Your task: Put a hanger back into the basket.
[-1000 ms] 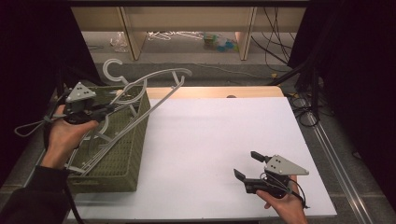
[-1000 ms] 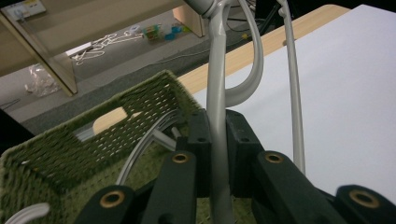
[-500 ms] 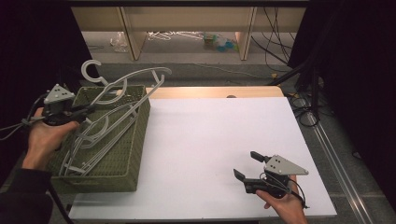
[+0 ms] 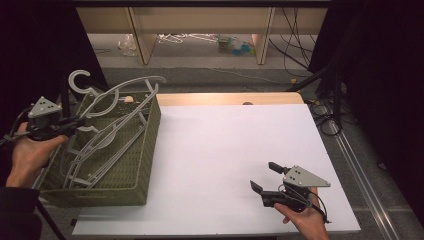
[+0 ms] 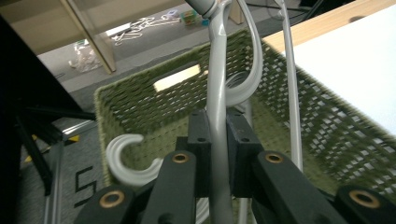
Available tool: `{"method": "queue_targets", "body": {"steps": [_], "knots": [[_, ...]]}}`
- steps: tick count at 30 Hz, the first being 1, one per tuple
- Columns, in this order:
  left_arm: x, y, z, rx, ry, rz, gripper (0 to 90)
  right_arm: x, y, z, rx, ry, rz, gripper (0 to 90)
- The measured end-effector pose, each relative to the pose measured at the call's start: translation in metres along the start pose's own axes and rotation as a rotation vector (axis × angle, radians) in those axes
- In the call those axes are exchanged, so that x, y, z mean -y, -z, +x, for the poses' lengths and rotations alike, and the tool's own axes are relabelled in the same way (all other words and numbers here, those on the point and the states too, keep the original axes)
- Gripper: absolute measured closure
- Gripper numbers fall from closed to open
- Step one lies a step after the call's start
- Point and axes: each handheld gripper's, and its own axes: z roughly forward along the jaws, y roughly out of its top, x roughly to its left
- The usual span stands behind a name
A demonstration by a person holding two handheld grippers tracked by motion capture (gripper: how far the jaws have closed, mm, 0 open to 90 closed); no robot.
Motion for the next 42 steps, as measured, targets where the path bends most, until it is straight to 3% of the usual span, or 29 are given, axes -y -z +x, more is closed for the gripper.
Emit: {"method": "queue_targets", "body": {"steps": [17, 27, 31, 38, 42], "knots": [[0.024, -0.003, 0.022, -0.036, 0.010, 0.018, 81.5, 0.000, 0.000, 0.001, -0.006, -0.014, 0.015, 16.5], [0.035, 0.001, 0.023, -0.032, 0.001, 0.029, 81.5, 0.001, -0.002, 0.000, -0.008, 0.000, -0.009, 16.5], [0.038, 0.002, 0.024, -0.017, 0.016, 0.029, 81.5, 0.001, -0.002, 0.000, -0.005, 0.002, -0.012, 16.5], [0.044, 0.000, 0.023, -0.011, -0.013, 0.066, 81.4, 0.001, -0.002, 0.000, -0.005, 0.004, -0.006, 16.5], [0.047, -0.005, 0.021, -0.006, 0.003, 0.073, 81.4, 0.001, -0.001, 0.000, -0.002, 0.005, 0.000, 16.5]]}}
